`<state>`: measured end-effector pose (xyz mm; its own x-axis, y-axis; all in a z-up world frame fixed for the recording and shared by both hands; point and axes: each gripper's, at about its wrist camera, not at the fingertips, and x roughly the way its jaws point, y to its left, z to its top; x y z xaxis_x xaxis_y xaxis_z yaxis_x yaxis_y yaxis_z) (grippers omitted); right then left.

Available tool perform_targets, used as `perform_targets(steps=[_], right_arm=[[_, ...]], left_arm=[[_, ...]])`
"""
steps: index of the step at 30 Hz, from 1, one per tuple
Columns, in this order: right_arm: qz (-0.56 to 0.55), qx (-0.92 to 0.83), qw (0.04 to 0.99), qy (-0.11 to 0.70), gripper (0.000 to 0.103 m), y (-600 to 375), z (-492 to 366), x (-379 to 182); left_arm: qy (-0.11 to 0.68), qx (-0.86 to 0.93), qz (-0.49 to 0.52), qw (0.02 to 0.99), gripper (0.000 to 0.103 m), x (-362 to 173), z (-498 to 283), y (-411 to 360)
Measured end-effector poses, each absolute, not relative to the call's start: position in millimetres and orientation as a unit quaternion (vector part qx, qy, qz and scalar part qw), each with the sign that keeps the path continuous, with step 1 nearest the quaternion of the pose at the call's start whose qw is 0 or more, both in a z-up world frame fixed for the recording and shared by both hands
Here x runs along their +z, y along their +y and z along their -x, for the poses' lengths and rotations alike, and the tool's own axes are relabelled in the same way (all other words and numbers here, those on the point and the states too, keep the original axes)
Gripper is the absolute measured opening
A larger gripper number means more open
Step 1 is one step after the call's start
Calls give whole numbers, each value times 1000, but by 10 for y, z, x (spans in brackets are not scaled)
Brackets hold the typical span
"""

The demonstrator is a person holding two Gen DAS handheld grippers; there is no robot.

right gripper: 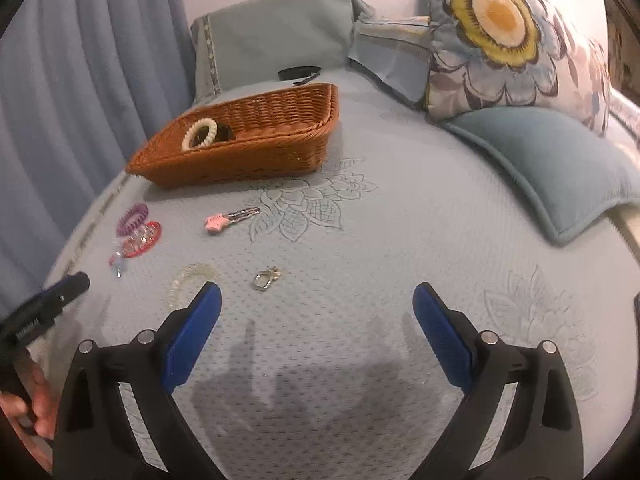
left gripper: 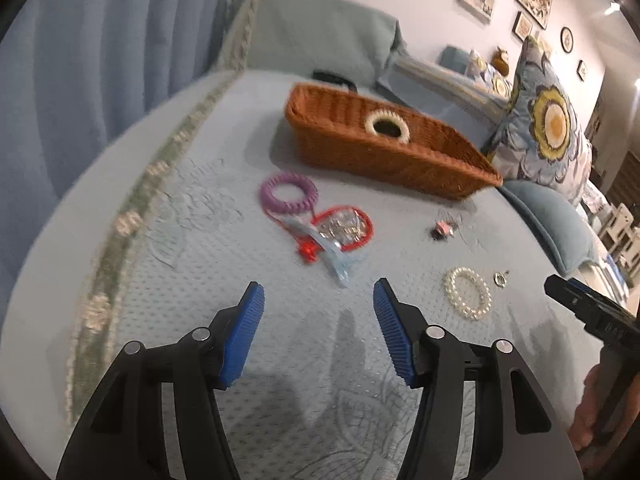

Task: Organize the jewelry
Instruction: 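Move both tools back over the remaining jewelry on the bed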

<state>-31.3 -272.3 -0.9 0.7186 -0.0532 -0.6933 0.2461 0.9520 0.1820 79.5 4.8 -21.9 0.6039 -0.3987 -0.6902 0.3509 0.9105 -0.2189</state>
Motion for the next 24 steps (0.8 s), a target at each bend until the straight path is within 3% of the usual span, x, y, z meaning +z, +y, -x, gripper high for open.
perform_targets(steps=[3,9,21,24], right_arm=[[-114,-67,919,370,89,-2631,276,-30],[-66,-32,919,386,56,-2352,179,-84],[-113,25,908,403,55,-2265,-21,-158],[-105,35,906,409,50,-2174,-159,-141]], left_arm=[[408,-225,31,884,52,-266,-839,-18],[427,-233,28,874,37,-336,-962,-157],[430,-203,4,880,37,-369,-1198,-363],[429,-201,3,881,37,-380,-1220,-361]])
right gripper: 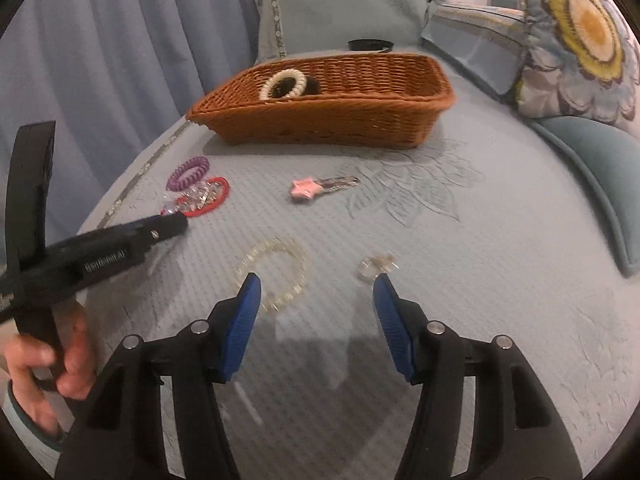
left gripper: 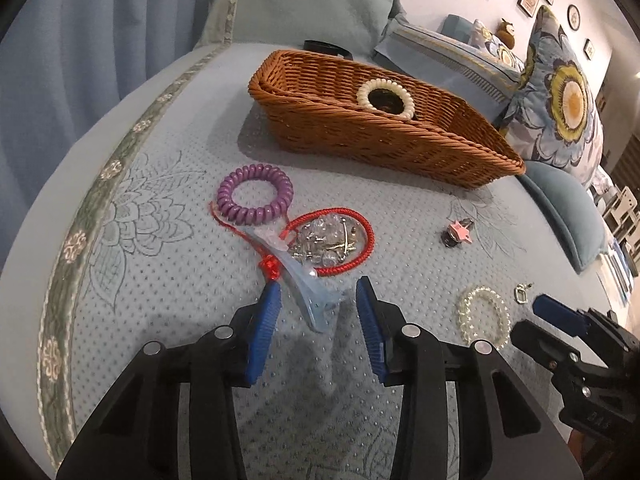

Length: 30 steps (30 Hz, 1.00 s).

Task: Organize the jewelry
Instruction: 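Move both tools back over the remaining jewelry on the bed, then grasp the clear hair clip with the left tool while the right tool grasps the pearl bracelet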

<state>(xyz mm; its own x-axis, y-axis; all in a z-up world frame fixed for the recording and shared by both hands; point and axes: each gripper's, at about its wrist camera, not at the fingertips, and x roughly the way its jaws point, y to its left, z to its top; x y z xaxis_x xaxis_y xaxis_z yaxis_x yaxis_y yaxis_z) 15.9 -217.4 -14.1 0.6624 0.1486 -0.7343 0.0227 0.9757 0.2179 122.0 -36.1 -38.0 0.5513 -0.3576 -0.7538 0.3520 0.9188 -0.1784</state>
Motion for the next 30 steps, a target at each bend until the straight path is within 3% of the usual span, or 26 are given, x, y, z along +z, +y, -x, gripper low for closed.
perform_targets(steps=[3,6,7,12,30], right_arm=[[-71,25,900,429,42,-2044,-329,-185],[-44,11,899,436,41,-1960,-430,-222],[-38,12,899,436,35,-1944,-455,-219],[-19,22,901,433,10,-1860,-448,-227],[-75,15,925,373,8,-2208,-175,219]], left_arm=[[425,-197,-2,883,35,-391,-1216,-360],[422,-188,-17,887,28,-396,-1197,-395],[422,-189,-19,887,22,-399,-1197,-402],[413,-193,-21,890,19,-367,-1155,-391],[317,-264,15,911,18,236,-823,-275]])
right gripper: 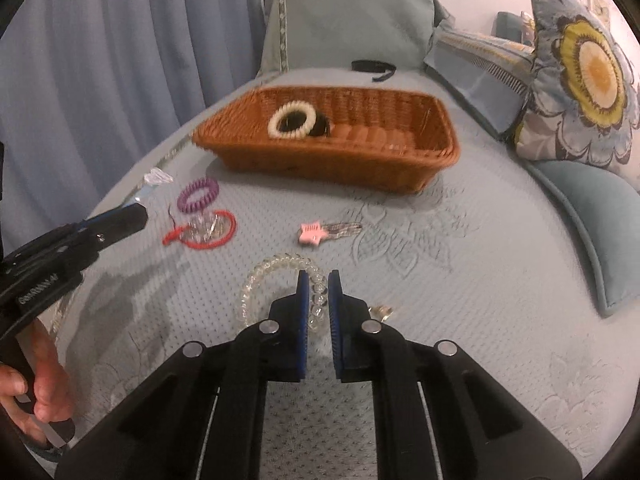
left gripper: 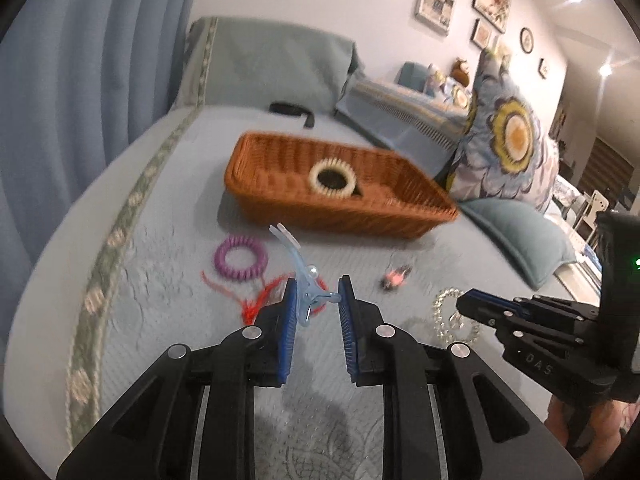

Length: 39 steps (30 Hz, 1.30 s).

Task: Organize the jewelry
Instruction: 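Grasp the clear hair clip with the left tool while the right tool grasps the pearl bracelet, then drop the clear clip and pearl bracelet into the basket by opening both tools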

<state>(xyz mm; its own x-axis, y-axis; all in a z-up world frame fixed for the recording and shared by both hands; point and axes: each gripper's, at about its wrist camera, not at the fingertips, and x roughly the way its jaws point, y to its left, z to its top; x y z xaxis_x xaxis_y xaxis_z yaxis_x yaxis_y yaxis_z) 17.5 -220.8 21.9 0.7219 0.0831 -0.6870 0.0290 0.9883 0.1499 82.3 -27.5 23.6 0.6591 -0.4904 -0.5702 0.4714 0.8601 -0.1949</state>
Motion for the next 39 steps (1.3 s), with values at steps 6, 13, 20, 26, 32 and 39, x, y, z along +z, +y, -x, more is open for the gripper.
perform_targets(steps=[6,13,20,26,32,39], right_arm=[[-63,8,940,334,8,-2330,-371,617],[-51,-12,951,305,8,-2507,-831,928],[-64,-33,944,321,8,-2754,-1479,839],[-84,-31,927,364,8,-2901,-1941,549],[-75,-25,915,395,8,-2854,-2145,288],[-97,-28,913,396,10,-2891,-2104,260]], left_arm=[[276,-281,10,919,18,582,-1000,-381],[237,-296,-3,925,18,750,-1304,-586],[250,-303,9,919,18,669,-1919,-758],[283,-290,10,914,18,437,-2347,-926],[310,-283,-8,907,18,180,-2472,-981],[326,-287,4,901,31,127,-2490,-886]])
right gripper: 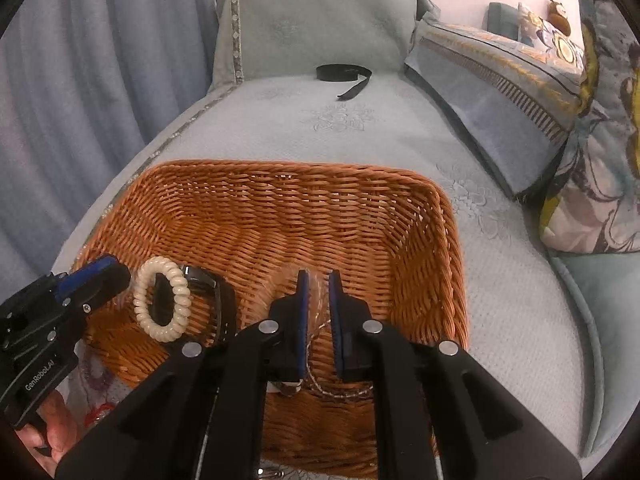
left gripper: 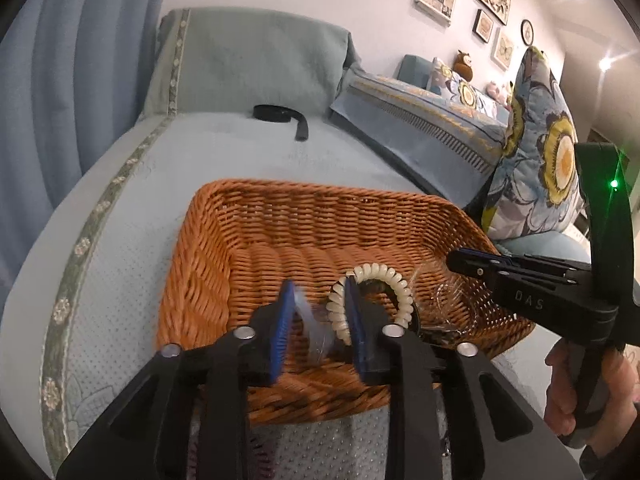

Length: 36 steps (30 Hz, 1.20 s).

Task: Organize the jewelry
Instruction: 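Drop the clear clip and pearl bracelet into the basket by opening both tools, then move both tools back toward the red string bracelet and ring charm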

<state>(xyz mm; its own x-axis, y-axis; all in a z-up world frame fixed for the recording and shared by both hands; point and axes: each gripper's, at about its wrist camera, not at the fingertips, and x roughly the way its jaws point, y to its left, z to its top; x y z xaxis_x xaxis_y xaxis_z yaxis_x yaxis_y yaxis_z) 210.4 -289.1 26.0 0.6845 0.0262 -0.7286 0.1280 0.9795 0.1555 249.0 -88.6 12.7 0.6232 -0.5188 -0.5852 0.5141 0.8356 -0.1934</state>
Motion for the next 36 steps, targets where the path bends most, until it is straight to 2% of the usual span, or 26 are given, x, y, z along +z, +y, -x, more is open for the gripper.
perform_targets(steps=[1,2,4,6,13,23,29,32,36], right_arm=[[-101,-28,913,395,15,-2917,-2078,267],[-104,-28,914,391,18,-2935,-2014,290],[-108,-30,918,381,35,-2970,-1880,344],[-113,-28,923,368,46,-2992,-1689,415],[-116,-18,929,352,46,-2938,-940,562],[-172,-22,912,371,46,-2842,-186,160],[-189,-24,900,391,46,-2854,-89,-68],[-193,-27,900,391,46,-2880,-79,-102],[-202,-25,896,396,46,-2902,-91,-147]], left_arm=[[322,-288,8,902,41,151,-2468,-860],[314,-293,19,903,43,194,-2435,-814],[302,-300,33,905,43,283,-2373,-748],[283,-302,50,909,45,420,-2280,-638],[260,-300,61,916,45,662,-1790,-350],[332,-251,74,906,45,180,-1266,255],[391,-244,33,887,43,-165,-1299,144],[405,-239,15,883,38,-258,-1352,98],[410,-236,-4,881,37,-270,-1432,19]])
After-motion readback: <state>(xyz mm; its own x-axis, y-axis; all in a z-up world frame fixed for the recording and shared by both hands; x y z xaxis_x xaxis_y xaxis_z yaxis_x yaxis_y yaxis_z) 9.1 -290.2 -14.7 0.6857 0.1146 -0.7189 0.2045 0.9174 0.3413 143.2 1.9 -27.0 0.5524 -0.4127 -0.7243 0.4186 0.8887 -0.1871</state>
